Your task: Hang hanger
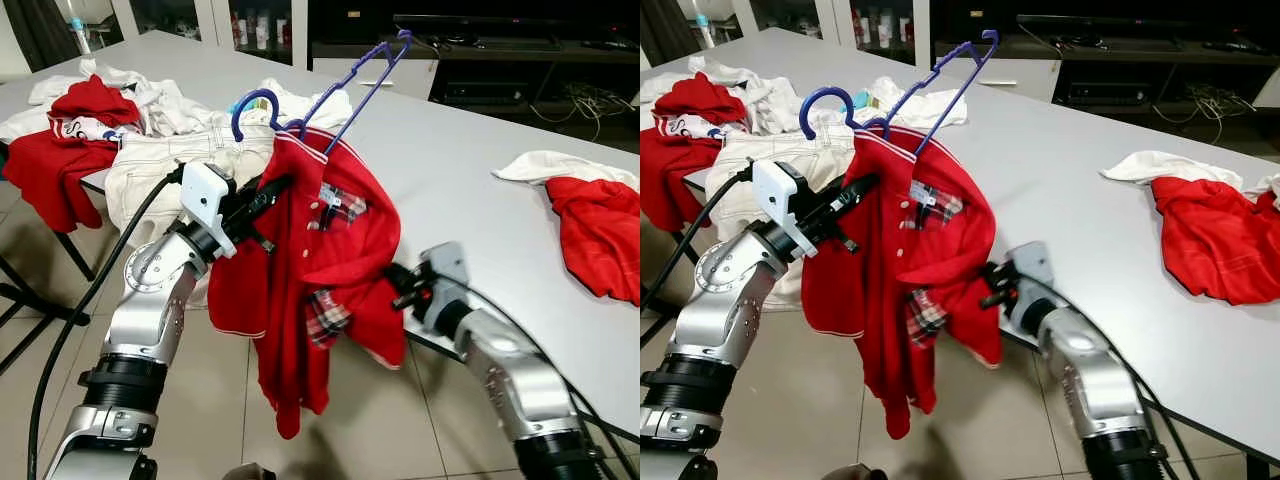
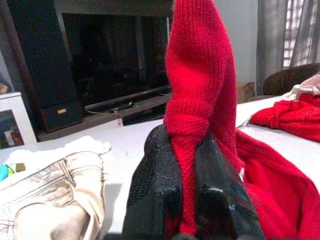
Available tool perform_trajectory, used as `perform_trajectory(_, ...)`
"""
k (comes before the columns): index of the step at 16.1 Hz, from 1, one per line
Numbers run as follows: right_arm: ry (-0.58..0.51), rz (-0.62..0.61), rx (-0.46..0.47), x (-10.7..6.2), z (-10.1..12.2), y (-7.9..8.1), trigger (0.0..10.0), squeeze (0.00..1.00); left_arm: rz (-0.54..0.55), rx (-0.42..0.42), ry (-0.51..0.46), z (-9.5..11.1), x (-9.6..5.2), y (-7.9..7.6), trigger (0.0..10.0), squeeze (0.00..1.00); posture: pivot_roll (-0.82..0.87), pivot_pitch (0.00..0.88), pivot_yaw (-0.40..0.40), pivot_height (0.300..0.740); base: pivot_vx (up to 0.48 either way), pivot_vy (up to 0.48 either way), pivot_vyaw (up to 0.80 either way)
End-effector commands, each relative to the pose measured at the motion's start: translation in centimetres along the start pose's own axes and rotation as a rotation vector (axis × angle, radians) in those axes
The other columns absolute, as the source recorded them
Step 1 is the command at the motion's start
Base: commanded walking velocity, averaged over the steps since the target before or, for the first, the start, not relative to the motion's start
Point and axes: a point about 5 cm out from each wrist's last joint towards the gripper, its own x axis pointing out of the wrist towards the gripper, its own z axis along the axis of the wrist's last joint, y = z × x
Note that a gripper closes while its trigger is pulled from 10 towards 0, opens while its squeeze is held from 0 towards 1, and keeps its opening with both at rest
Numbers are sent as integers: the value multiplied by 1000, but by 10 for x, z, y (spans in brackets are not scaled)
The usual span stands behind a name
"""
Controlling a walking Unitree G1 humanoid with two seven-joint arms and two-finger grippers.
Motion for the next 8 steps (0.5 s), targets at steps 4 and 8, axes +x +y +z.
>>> perform_trajectory(4, -105, -167, -20, -8, 35, -35, 0, 0, 16, 39, -56, 13, 6, 6, 10000, 0, -79, 0, 0, 740, 0, 0, 0)
perform_trajectory(8, -110, -287, -47, -10, 42, -53, 0, 0, 27, 37, -70, 15, 7, 7, 10000, 0, -79, 0, 0, 740, 0, 0, 0)
